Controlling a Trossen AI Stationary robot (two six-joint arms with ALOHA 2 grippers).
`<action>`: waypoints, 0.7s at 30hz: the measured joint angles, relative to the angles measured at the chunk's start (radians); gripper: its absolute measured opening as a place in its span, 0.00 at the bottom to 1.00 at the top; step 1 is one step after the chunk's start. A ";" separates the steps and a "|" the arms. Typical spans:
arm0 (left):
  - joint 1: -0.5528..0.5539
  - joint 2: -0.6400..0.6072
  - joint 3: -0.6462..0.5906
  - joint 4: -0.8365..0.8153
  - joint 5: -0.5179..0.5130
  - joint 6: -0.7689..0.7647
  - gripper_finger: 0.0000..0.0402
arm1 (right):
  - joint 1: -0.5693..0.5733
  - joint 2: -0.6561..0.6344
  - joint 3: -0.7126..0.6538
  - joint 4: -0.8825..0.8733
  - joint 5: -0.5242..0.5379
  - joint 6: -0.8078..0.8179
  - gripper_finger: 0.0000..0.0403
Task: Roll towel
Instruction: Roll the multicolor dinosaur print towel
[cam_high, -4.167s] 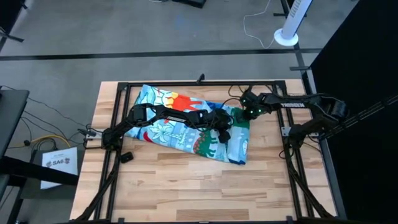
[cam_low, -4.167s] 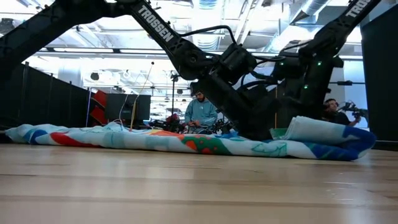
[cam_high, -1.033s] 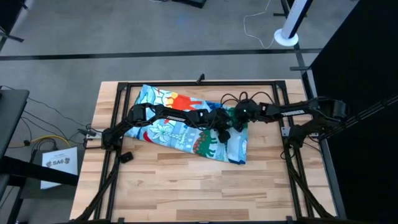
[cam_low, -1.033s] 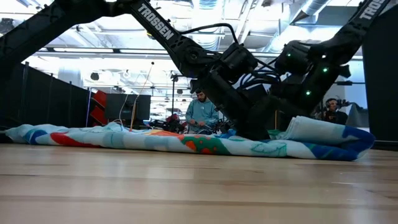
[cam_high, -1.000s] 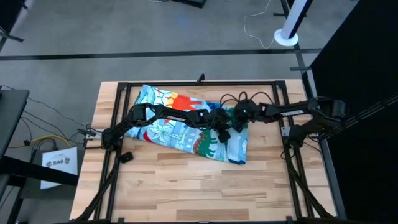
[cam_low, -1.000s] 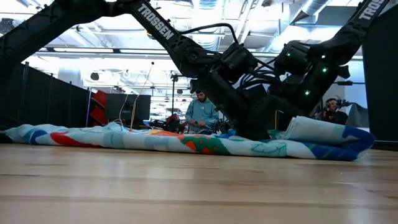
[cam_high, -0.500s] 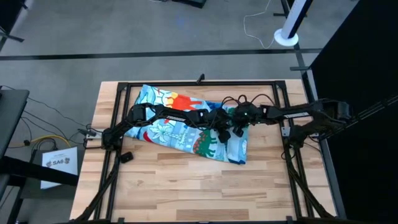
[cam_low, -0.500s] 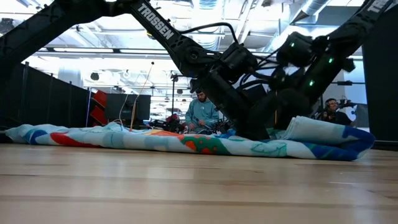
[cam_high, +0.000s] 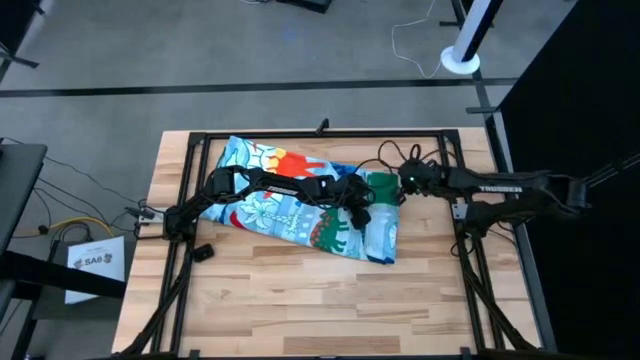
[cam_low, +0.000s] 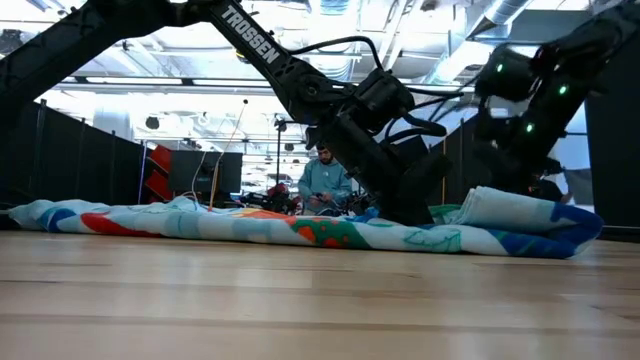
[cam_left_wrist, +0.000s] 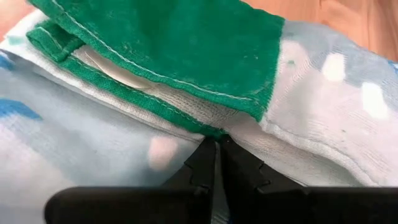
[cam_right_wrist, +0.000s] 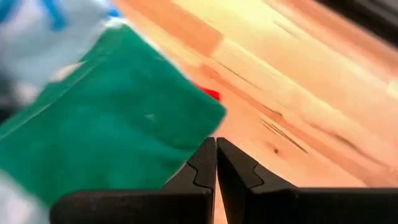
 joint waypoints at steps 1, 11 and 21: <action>0.000 0.000 0.000 0.000 0.000 0.000 0.03 | -0.021 0.025 -0.005 0.020 -0.001 0.007 0.00; 0.000 0.000 0.000 0.000 -0.003 -0.026 0.03 | -0.140 0.214 0.018 0.263 -0.165 0.008 0.00; 0.000 0.000 0.000 -0.002 -0.004 -0.031 0.03 | -0.098 0.132 0.063 0.175 -0.185 0.033 0.00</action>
